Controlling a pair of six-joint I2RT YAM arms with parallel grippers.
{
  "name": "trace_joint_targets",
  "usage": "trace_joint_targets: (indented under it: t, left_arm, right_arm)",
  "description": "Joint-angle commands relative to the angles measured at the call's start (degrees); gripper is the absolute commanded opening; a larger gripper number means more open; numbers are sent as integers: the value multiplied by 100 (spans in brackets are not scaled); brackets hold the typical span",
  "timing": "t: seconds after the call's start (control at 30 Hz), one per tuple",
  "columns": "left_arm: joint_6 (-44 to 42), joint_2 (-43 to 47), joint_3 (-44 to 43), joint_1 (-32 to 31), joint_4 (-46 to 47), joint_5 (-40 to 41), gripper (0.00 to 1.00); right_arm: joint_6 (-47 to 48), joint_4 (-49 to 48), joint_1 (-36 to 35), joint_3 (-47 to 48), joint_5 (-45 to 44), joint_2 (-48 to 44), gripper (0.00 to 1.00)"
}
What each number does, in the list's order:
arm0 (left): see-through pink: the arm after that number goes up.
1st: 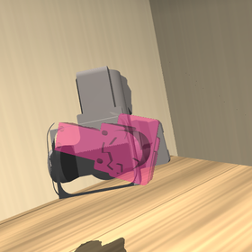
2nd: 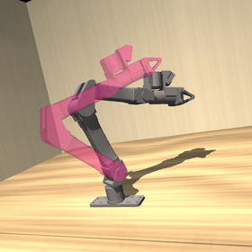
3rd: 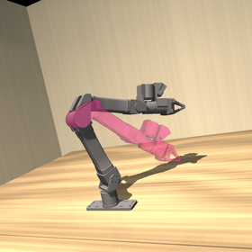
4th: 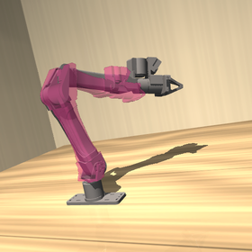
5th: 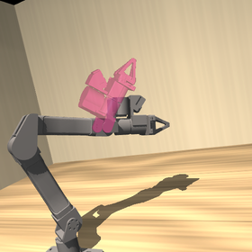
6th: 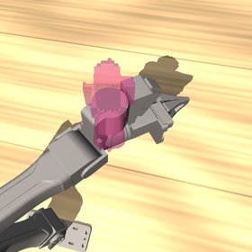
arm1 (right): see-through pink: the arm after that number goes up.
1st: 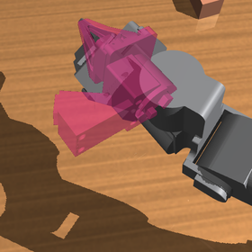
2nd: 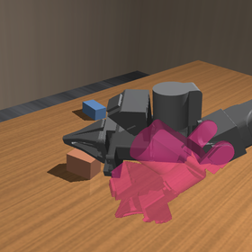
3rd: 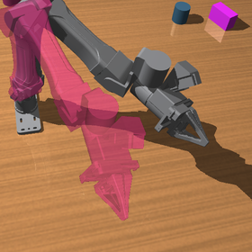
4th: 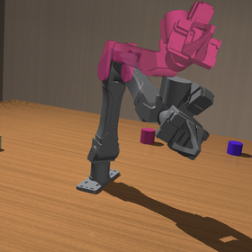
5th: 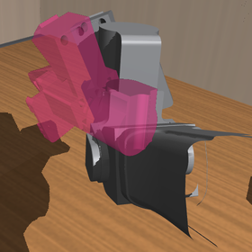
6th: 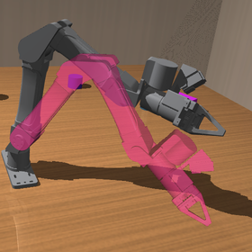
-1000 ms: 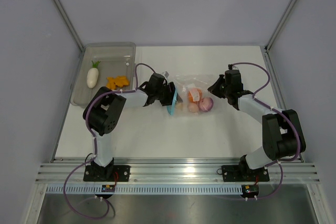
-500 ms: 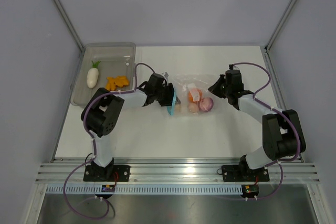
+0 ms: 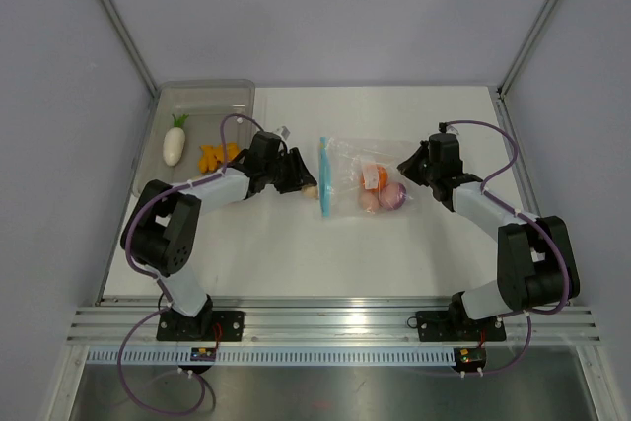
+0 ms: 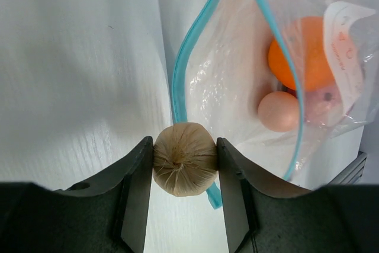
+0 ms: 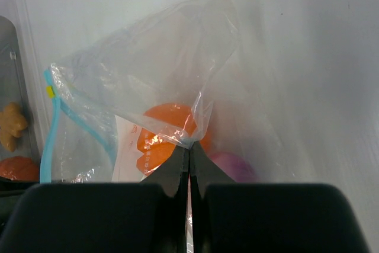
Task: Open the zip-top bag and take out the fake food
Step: Pick up the fake vegetable from the zipper food storage bag, then place the fake vegetable in the bin.
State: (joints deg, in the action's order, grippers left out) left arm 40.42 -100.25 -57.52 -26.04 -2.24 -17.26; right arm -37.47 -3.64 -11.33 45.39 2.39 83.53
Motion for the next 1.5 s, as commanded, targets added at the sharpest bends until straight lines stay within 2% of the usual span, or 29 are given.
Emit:
trace_joint_targets:
  t: [0.0,0.17,0.5,0.73,0.93,1.1,1.2,1.33,1.43,1.47]
  left_arm:
    - [-114,514,153,196,74,65,44]
    - [36,1111,574,678,337,-243,44]
    - [422,2578,1558,1549,970,47,43]
    - [764,2984,1700,2181,1041,188,43]
    - [1292,2950,1419,3068,953,-146,43]
    - [1574,2669,1007,3404,532,301,48]
    - [1364,2256,497,3500,-12,688,50]
    - [1196,1799,285,3755,-171,882,50]
    - [1021,1553,224,3861,-154,768,59]
    - [1003,1561,223,3913,-232,855,69]
  right_arm:
    - [-23,-251,43,5,-55,-117,0]
    - [21,-269,43,58,77,-12,0]
    - [91,-365,43,120,376,137,0]
    - [91,-383,43,128,446,182,0]
    - [100,-366,43,93,446,138,0]
    - [39,-436,43,41,490,76,0]
    - [38,-445,43,23,482,67,0]
    - [38,-462,43,32,516,85,0]
    - [47,-497,35,32,569,129,0]
    - [47,-489,43,32,569,129,0]
